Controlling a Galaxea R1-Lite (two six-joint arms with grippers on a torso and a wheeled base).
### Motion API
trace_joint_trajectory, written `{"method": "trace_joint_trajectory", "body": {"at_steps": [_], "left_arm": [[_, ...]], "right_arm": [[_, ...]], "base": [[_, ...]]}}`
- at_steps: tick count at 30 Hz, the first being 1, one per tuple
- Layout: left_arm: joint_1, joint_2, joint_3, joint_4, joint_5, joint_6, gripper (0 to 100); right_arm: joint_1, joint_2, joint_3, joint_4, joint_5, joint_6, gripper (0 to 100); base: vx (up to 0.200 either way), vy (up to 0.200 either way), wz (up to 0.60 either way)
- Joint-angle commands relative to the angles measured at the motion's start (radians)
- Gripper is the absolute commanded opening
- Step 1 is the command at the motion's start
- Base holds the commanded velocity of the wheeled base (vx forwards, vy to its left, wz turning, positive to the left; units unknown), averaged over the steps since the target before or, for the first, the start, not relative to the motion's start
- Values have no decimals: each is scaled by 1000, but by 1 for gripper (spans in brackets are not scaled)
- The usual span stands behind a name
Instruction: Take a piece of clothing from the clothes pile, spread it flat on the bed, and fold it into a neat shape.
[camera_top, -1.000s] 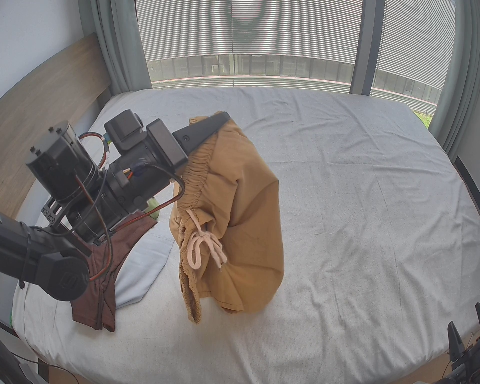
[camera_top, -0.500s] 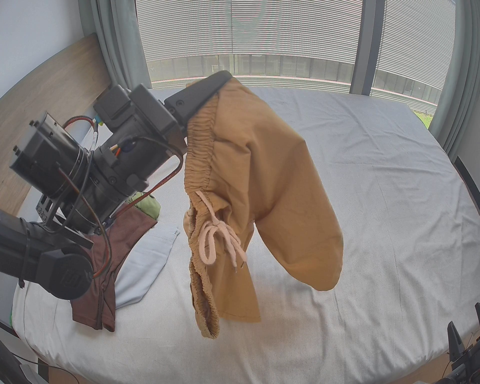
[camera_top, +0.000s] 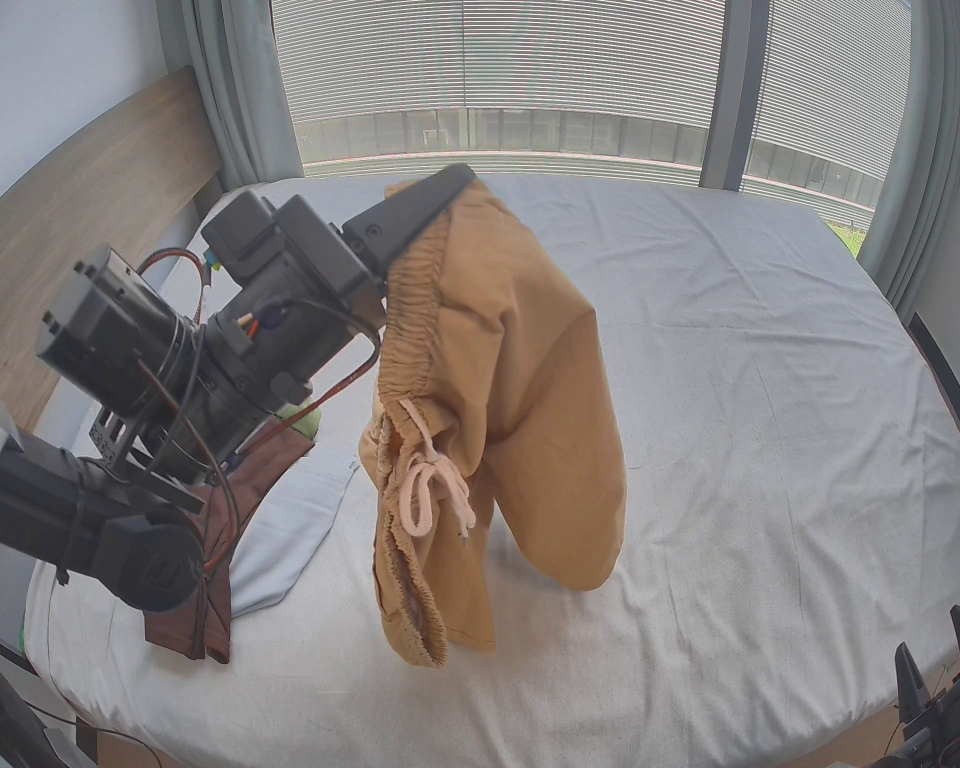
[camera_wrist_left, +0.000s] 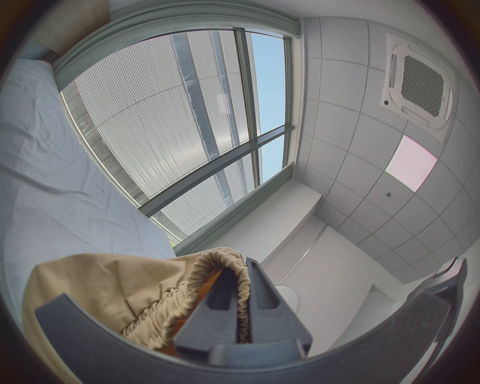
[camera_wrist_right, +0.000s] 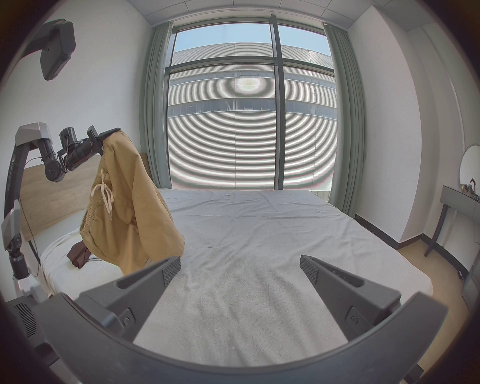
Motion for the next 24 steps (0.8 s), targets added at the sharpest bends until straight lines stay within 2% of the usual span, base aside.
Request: {"method": "trace_joint_trajectory", "body": {"at_steps": [1, 7, 15, 24], "left_arm": [[0, 54, 24, -1, -1, 38, 0], [12, 112, 5, -1, -1, 115, 0], [14, 138, -42, 4, 2, 120, 0], [77, 171, -53, 2, -3, 144, 0]], "right_arm": [[-1, -16, 18, -2, 0, -1, 100], [0, -16, 18, 0, 0, -1, 100], [0, -16, 18, -2, 0, 2, 100], [0, -16, 18, -2, -1, 8, 100]], "base": [[0, 0, 0], [0, 0, 0], [0, 0, 0], [0, 0, 0]]}}
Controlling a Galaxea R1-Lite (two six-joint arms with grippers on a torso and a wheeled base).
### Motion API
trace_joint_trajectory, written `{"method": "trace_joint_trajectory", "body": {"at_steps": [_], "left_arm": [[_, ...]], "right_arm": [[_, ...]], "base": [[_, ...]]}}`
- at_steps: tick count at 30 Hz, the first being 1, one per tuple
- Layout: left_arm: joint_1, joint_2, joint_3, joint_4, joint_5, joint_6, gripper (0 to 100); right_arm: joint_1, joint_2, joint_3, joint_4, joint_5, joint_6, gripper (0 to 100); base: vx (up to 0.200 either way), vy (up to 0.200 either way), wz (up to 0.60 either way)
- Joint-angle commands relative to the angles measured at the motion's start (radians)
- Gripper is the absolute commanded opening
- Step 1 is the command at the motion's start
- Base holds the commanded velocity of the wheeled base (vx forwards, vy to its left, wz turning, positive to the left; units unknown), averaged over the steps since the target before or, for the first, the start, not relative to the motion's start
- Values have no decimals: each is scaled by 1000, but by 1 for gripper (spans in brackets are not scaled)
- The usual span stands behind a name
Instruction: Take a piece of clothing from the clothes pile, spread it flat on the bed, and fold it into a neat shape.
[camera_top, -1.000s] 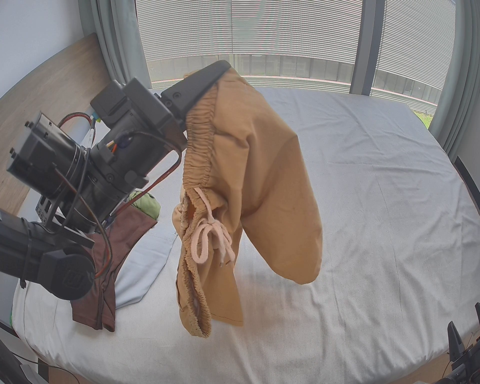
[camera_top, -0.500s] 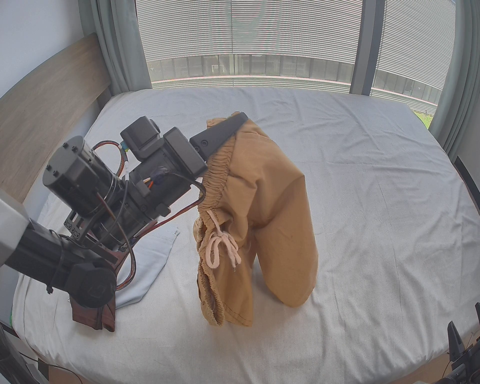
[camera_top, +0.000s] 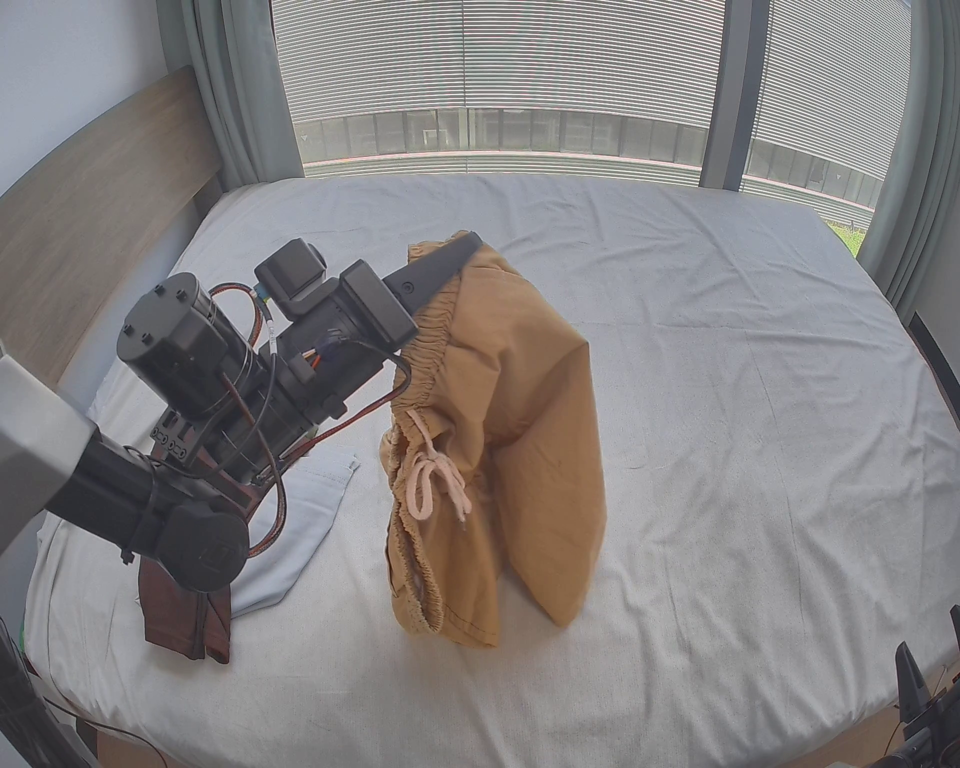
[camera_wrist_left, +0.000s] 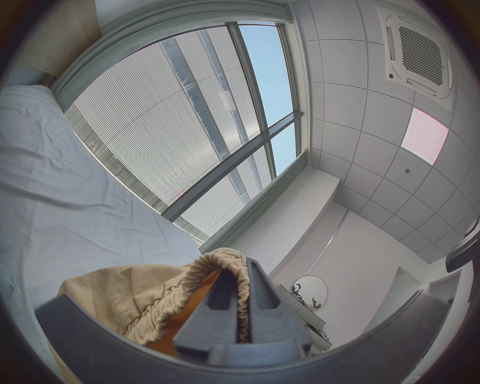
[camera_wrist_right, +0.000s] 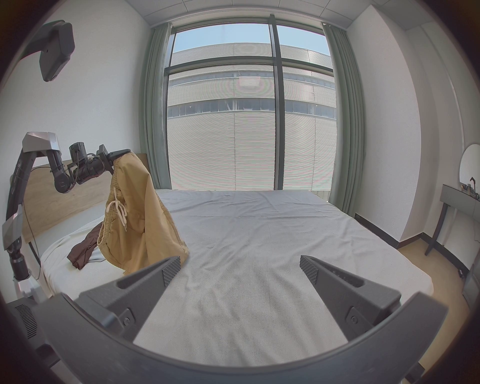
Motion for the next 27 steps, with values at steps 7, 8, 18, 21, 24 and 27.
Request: {"method": "trace_joint_trajectory", "body": {"at_steps": [7, 8, 18, 21, 24, 27], "left_arm": [[19, 19, -8, -1, -14, 3, 0], [19, 19, -8, 0, -14, 3, 0], [19, 29, -4, -6, -13, 13, 0], [22, 29, 13, -29, -13, 35, 0], [42, 29, 13, -55, -16, 41, 0], [44, 30, 7, -55, -21, 41, 0]], "right_arm": [[1, -16, 18, 0, 0, 7, 100], [1, -16, 18, 0, 0, 7, 100], [0, -16, 18, -11, -5, 12, 100], [-10, -5, -116, -160, -8, 56, 100], [-11, 114, -237, -166, 0, 42, 100], [44, 211, -248, -154, 23, 95, 100]], "base": [[0, 0, 0], [0, 0, 0], [0, 0, 0], [0, 0, 0], [0, 0, 0], [0, 0, 0]]}}
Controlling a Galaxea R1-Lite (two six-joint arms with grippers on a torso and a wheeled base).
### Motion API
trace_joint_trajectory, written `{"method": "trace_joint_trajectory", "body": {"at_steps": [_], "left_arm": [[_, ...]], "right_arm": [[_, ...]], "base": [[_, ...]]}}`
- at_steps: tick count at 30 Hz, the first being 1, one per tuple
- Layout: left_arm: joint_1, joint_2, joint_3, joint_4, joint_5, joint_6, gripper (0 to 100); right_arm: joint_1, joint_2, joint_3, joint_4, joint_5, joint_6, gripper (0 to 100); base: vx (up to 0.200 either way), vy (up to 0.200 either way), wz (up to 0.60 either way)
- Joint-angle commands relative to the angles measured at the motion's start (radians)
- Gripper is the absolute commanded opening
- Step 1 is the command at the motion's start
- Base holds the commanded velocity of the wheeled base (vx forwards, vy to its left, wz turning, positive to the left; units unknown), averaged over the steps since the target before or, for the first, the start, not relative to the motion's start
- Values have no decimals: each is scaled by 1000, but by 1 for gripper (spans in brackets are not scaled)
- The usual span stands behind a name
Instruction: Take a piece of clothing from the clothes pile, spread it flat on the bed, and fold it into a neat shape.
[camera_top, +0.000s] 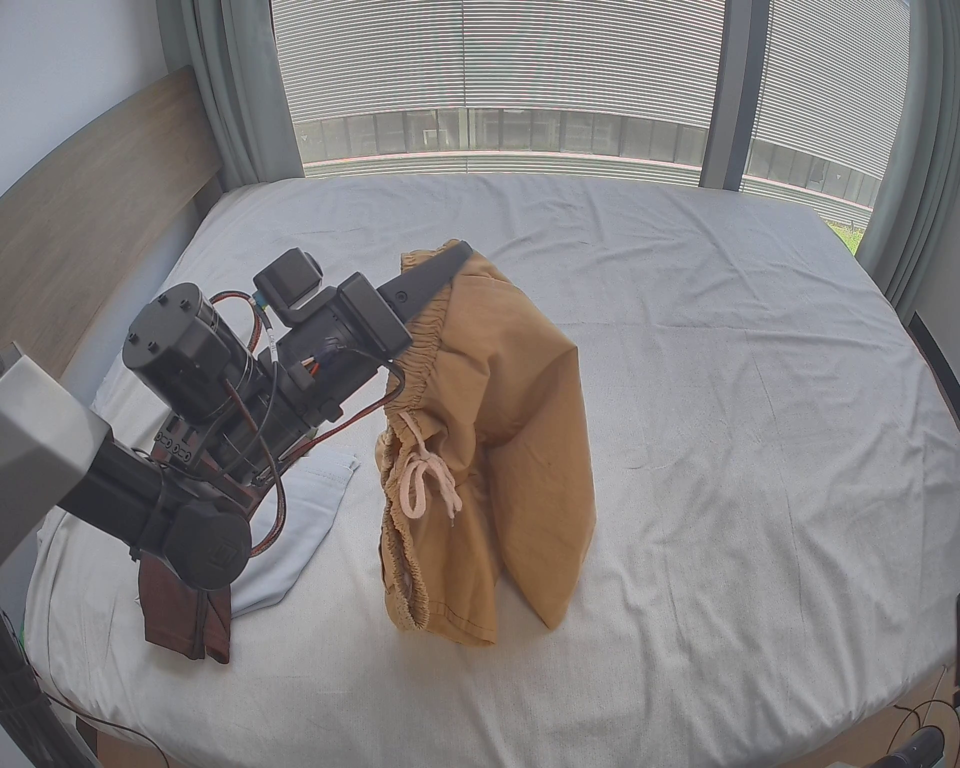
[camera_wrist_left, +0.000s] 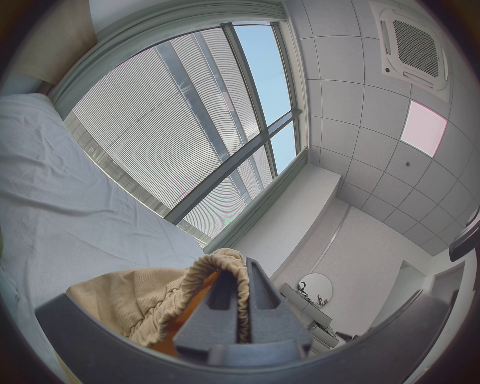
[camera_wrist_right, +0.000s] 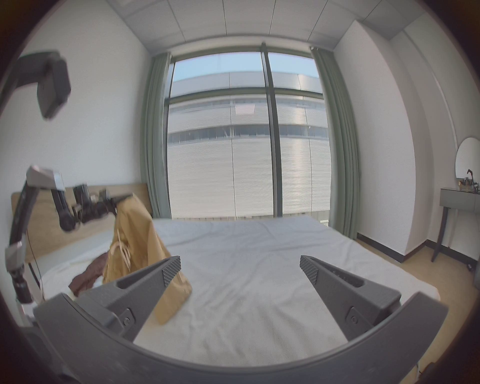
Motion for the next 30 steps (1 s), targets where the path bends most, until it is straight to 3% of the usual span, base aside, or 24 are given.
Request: {"method": "trace_joint_trajectory", "body": {"at_steps": [1, 5, 7, 11, 16, 24, 28, 30], "left_arm": [[18, 1, 6, -23, -9, 14, 0], [21, 3, 9, -23, -12, 14, 0], [23, 6, 6, -23, -15, 12, 0], [23, 7, 10, -24, -17, 12, 0], [24, 7, 9, -24, -19, 12, 0], [36, 12, 7, -24, -19, 11, 0], [38, 13, 6, -24, -19, 11, 0], [44, 32, 3, -24, -17, 12, 0]], "right_arm": [[96, 241, -148, -47, 34, 134, 100], [225, 439, -249, -59, 55, 389, 100], [270, 526, -281, -76, 65, 427, 100], [331, 726, -309, -232, 68, 429, 100], [326, 959, -330, -427, 71, 395, 100], [291, 1192, -451, -464, 141, 393, 100], [287, 1267, -454, -473, 161, 399, 100], [285, 1350, -421, -542, 169, 418, 100]], "base": [[0, 0, 0], [0, 0, 0], [0, 0, 0], [0, 0, 0], [0, 0, 0], [0, 0, 0], [0, 0, 0], [0, 0, 0]]}}
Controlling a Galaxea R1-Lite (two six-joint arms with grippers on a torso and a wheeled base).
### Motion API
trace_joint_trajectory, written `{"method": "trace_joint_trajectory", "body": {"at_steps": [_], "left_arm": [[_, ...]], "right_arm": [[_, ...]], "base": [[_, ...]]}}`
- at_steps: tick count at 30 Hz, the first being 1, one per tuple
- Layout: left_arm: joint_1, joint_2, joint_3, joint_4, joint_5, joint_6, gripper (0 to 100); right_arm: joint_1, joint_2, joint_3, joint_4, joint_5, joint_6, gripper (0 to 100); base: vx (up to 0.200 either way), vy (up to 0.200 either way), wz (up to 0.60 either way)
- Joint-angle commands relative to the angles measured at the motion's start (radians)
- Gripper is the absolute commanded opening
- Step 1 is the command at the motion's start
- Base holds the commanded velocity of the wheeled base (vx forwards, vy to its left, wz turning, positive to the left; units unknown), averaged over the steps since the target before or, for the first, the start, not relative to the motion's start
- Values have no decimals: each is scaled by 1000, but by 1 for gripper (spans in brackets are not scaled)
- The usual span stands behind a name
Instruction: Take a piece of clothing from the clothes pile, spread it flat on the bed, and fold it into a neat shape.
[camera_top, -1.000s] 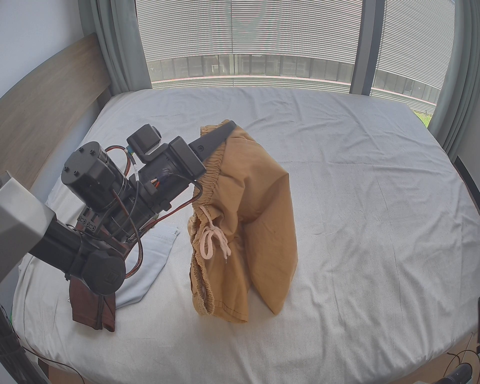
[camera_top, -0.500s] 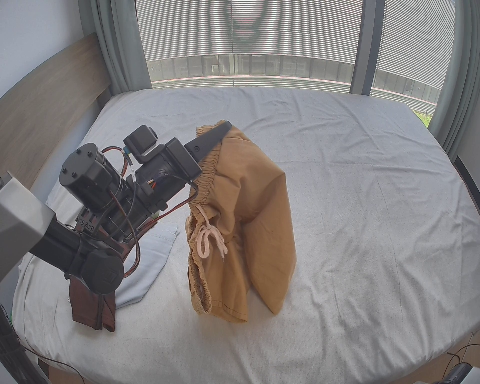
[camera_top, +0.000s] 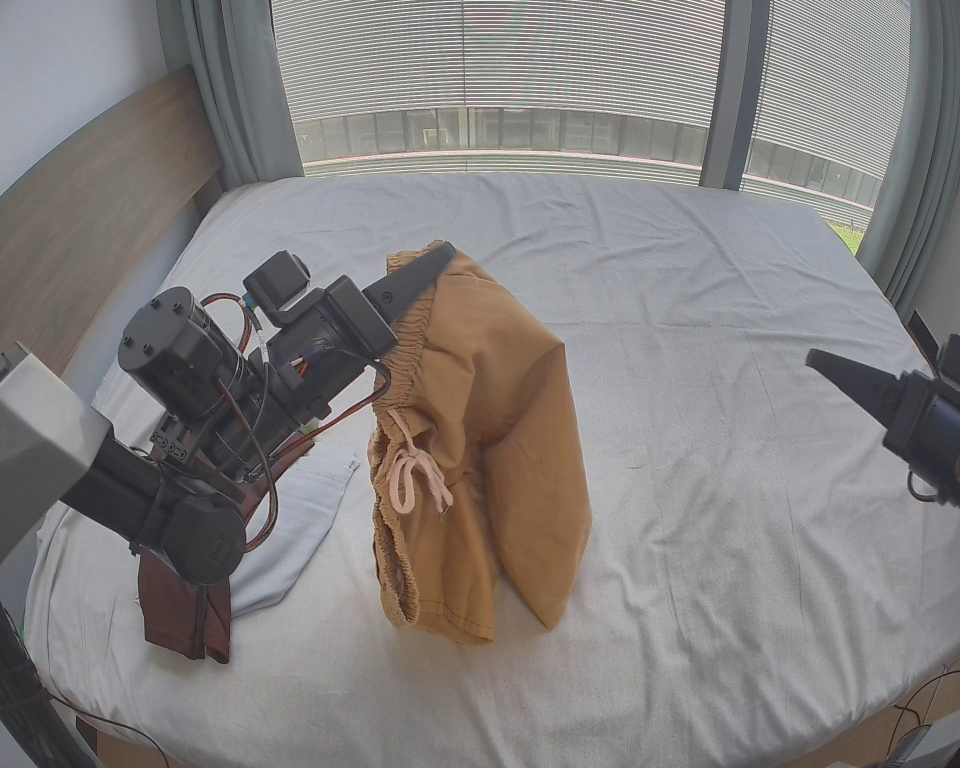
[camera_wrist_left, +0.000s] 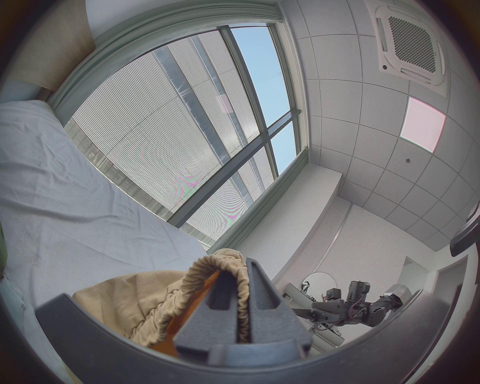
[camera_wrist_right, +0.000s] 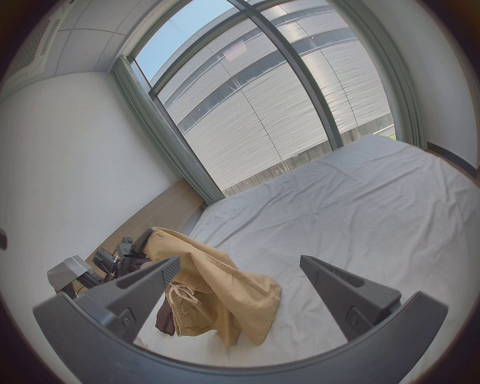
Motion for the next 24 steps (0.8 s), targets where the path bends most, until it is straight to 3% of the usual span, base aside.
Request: {"method": "trace_joint_trajectory", "body": {"at_steps": [1, 6, 8, 12, 24], "left_arm": [[19, 26, -2, -1, 1, 1, 0], [41, 37, -5, -1, -2, 1, 0], [42, 37, -7, -1, -2, 1, 0], [50, 37, -10, -1, -2, 1, 0], [102, 51, -10, 6, -22, 4, 0]], "right_arm": [[-3, 247, 8, -104, 26, 32, 100], [-3, 425, 49, -311, 26, 69, 100], [-3, 435, 51, -320, 26, 71, 100], [0, 594, 51, -448, 64, 117, 100], [12, 760, 28, -485, 89, 152, 100]], "base": [[0, 0, 0], [0, 0, 0], [0, 0, 0], [0, 0, 0], [0, 0, 0]]}}
